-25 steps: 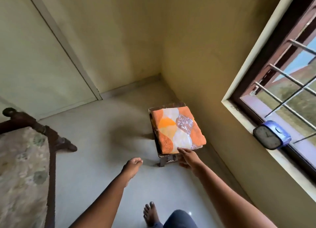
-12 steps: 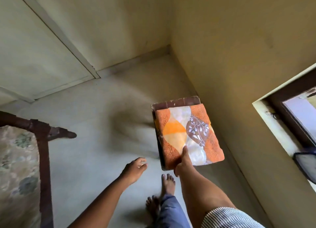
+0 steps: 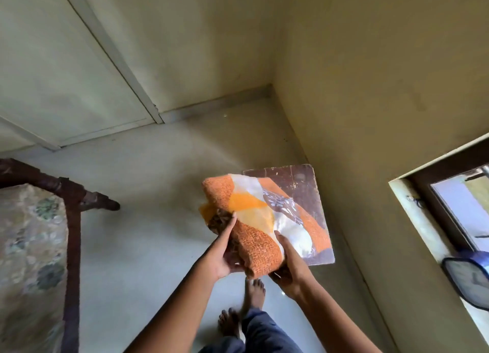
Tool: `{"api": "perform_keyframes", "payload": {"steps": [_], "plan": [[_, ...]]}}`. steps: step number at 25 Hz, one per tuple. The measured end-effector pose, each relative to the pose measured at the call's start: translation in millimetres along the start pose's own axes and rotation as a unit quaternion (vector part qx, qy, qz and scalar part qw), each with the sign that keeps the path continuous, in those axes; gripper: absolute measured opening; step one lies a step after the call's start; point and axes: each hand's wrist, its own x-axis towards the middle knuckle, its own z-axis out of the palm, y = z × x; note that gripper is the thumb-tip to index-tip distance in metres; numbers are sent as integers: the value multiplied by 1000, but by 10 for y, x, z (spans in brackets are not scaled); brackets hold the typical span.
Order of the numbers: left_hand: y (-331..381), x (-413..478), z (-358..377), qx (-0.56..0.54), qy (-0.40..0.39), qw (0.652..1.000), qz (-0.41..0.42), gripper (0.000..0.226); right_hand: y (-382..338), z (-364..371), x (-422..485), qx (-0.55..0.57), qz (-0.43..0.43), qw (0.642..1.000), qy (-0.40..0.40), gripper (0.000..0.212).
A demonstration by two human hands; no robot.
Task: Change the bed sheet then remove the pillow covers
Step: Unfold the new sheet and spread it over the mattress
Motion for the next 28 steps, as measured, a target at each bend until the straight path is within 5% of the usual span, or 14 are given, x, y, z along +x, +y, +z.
{"api": "perform_keyframes", "payload": {"steps": [5, 9, 11, 12, 15, 17, 20, 22, 24, 28], "plan": [[-89, -283, -478, -185, 113, 956, 196, 46, 36, 467, -96, -289, 7, 953, -90, 44], [-194, -729, -1309, -231, 211, 906, 286, 48, 269, 1019, -80, -591, -80, 793, -122, 50], [-278, -1018, -1727, -223, 264, 880, 325, 53, 500, 1297, -60, -703, -234, 661, -115, 37], [-318, -1165, -1898, -201, 289, 872, 339, 60, 614, 1433, -89, -721, -321, 602, -118, 26], [-440, -1652, -2462, -85, 368, 835, 401, 71, 1087, 1944, -573, -610, -490, 572, -244, 11], [-517, -1987, -2896, 31, 415, 801, 431, 74, 1504, 2308, -969, -552, -572, 493, -354, 11], [-674, -2487, -3533, 176, 421, 789, 412, 67, 2115, 2826, -1415, -507, -693, 279, -430, 24], [-750, -2779, -3899, 237, 400, 785, 410, 43, 2435, 3150, -1561, -526, -728, 142, -416, 39], [-794, -3053, -4234, 267, 401, 773, 414, 45, 2736, 3439, -1607, -553, -747, 43, -367, 58], [-845, -3341, -4843, 253, 424, 765, 413, 55, 3281, 3882, -1672, -570, -772, 6, -282, 67]]}}
